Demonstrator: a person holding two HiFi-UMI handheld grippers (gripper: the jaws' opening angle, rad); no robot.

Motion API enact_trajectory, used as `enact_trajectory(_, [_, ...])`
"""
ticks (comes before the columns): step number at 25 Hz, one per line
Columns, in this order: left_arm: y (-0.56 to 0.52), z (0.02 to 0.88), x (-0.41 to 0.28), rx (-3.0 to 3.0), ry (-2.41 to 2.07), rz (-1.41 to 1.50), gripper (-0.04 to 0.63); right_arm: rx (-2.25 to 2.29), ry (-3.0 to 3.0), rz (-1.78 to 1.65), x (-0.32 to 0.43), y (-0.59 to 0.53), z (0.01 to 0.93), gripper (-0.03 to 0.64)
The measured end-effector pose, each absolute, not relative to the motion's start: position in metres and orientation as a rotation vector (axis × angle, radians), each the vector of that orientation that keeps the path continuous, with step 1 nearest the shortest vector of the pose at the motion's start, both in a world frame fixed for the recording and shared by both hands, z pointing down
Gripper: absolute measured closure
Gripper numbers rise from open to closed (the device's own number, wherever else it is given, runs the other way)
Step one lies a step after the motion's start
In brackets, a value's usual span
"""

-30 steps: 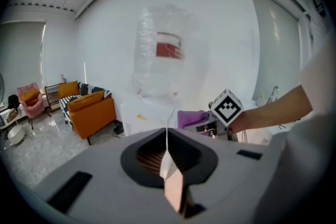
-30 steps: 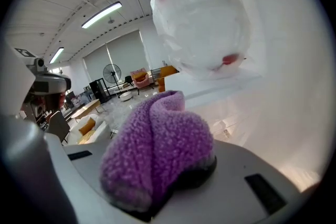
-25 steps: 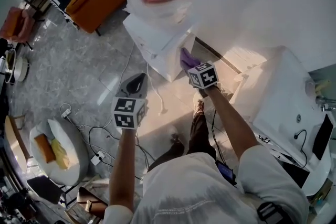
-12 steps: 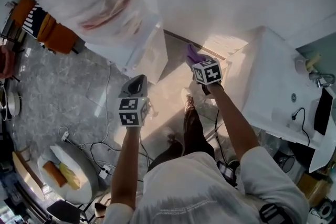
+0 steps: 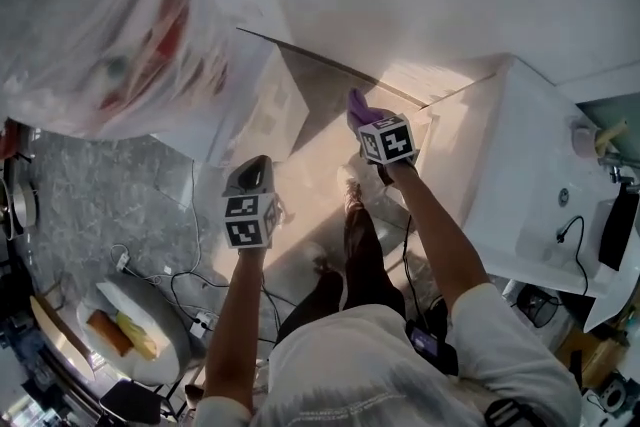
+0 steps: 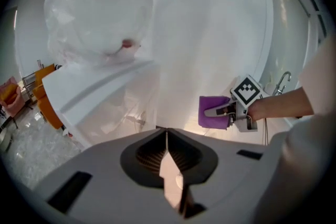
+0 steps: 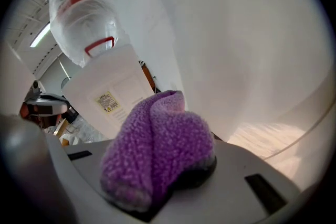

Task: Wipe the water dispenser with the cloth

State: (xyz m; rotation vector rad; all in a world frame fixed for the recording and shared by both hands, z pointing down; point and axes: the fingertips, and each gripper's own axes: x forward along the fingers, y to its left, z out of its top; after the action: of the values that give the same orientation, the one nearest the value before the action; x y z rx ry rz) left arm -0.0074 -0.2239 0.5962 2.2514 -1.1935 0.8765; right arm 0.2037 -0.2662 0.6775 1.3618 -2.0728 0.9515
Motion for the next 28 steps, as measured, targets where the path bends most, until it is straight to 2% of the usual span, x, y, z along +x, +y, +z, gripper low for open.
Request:
enact_trajectory(11, [-0.256, 0.684, 0.019, 2.108, -1.148, 0.929, 0.577, 1.261, -2.068, 1.165, 0.175, -0.331, 0.792, 0.551])
enact_trajectory(20, [-0.269, 0.720, 0.017, 1.960, -1.179, 0.856, 0.577, 1.100, -2.186, 1.079, 0.118, -0.393, 0.805, 0.551])
enact_trajectory(28, [-0.259, 0.727, 0.019, 1.945, -1.148, 0.832, 0.577, 1.061, -2.178, 1.142, 0.082, -0.405, 0.814, 0.551])
